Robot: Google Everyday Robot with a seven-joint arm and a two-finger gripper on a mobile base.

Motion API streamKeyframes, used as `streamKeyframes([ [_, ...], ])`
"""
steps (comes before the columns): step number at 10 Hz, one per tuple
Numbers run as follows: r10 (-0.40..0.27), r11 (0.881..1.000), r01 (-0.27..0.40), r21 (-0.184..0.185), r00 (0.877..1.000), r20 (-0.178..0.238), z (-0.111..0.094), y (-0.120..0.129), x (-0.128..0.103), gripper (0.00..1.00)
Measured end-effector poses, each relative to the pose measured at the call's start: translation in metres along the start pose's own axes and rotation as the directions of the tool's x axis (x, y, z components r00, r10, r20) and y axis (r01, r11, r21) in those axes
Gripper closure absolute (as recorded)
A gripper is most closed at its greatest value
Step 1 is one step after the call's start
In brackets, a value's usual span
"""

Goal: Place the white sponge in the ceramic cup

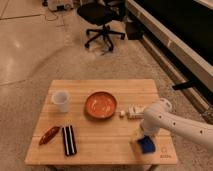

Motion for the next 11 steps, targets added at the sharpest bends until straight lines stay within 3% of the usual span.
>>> streamKeyframes([
  [3, -0.002, 1.000, 0.002, 0.004, 1.000, -0.002, 0.001, 0.000, 0.001, 0.24],
  [7, -0.014, 1.000, 0.014, 0.000, 1.000, -0.017, 0.005, 0.009, -0.001, 0.63],
  [10, -0.023, 0.999, 0.023, -0.024, 1.000, -0.013, 0.001, 0.017, -0.005, 0.93],
  [11, -0.036, 0.999, 0.036, -0.039, 0.999, -0.001, -0.003, 0.021, -0.010, 0.99],
])
